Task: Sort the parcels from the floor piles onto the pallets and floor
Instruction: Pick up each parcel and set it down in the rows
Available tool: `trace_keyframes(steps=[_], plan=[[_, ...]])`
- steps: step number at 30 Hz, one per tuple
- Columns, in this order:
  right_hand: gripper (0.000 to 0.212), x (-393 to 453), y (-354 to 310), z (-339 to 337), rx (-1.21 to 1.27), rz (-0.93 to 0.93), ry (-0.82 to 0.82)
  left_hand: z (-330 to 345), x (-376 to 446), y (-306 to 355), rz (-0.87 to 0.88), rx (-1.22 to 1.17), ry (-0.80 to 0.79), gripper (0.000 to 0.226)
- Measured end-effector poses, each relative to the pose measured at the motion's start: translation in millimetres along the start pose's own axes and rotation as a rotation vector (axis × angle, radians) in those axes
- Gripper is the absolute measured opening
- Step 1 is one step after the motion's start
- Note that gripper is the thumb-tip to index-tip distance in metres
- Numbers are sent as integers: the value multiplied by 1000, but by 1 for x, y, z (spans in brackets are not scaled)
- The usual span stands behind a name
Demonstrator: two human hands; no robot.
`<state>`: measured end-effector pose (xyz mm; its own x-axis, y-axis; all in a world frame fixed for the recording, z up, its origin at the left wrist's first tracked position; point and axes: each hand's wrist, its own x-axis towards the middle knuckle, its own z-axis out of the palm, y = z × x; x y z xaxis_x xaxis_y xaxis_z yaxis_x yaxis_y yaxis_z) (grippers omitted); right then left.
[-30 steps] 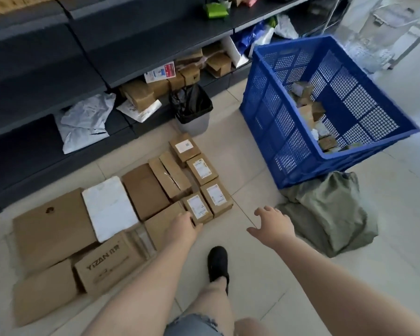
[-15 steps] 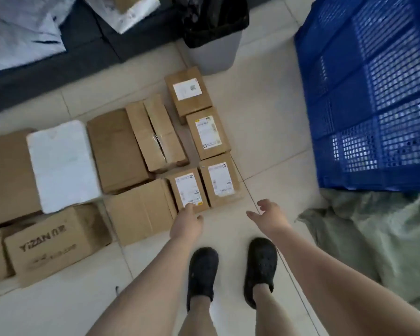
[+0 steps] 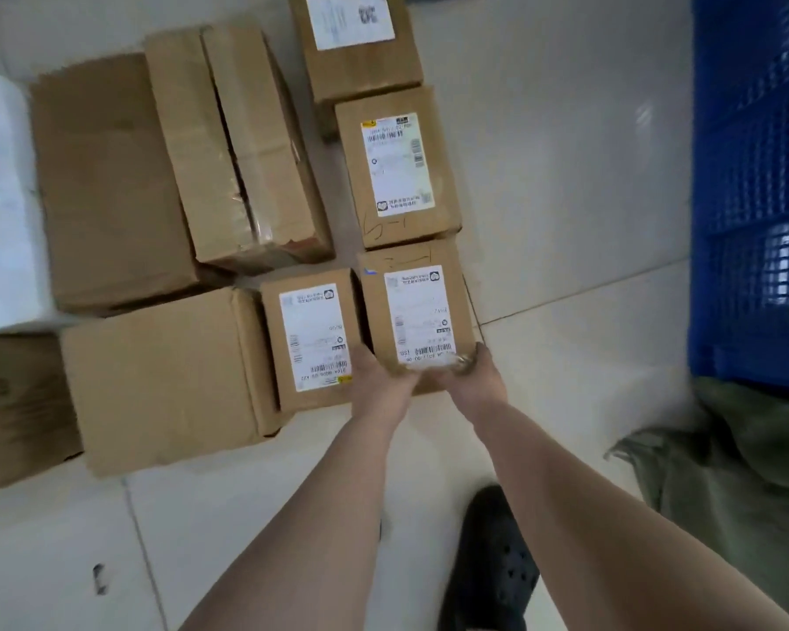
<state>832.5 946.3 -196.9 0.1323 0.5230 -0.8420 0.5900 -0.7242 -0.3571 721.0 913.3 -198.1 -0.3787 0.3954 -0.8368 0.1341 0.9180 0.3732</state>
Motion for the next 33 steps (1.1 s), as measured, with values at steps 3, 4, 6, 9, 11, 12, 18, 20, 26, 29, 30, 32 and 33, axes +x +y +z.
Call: trace_keyframes(steps=[3, 4, 6, 9, 11, 12, 18, 20, 26, 29, 30, 32, 33], plan=[[42, -17, 5, 0, 28, -43, 54, -3, -14, 0, 52, 64, 12, 71], [40, -30, 5, -2, 28, -59, 56, -8, -24, 1, 66, 63, 19, 72], [40, -64, 1, -9, 36, -121, 58, -22, -50, 4, 94, 44, 67, 70], [41, -124, -19, -31, 58, -230, 79, -54, -107, 26, 147, -70, 135, 64], [35, -170, -47, -51, 77, -306, 80, -87, -155, 51, 169, -133, 152, 60], [35, -192, -63, -61, 72, -340, 72, -104, -177, 63, 189, -144, 165, 59], [49, -372, -184, -122, -15, -602, -41, -241, -351, 134, 247, -341, 373, 63], [43, -436, -216, -131, -32, -673, -95, -284, -411, 141, 286, -386, 468, 64], [28, -608, -257, -100, 17, -836, -251, -400, -566, 107, 364, -492, 812, 54], [27, -679, -259, -60, -21, -927, -340, -442, -620, 58, 357, -531, 963, 57], [29, -702, -259, -44, -46, -958, -368, -456, -635, 37, 362, -553, 1006, 59], [30, -746, -253, -9, -91, -1013, -423, -483, -661, -7, 352, -621, 1075, 61], [30, -765, -249, 11, -118, -1033, -451, -496, -673, -29, 339, -657, 1107, 57]])
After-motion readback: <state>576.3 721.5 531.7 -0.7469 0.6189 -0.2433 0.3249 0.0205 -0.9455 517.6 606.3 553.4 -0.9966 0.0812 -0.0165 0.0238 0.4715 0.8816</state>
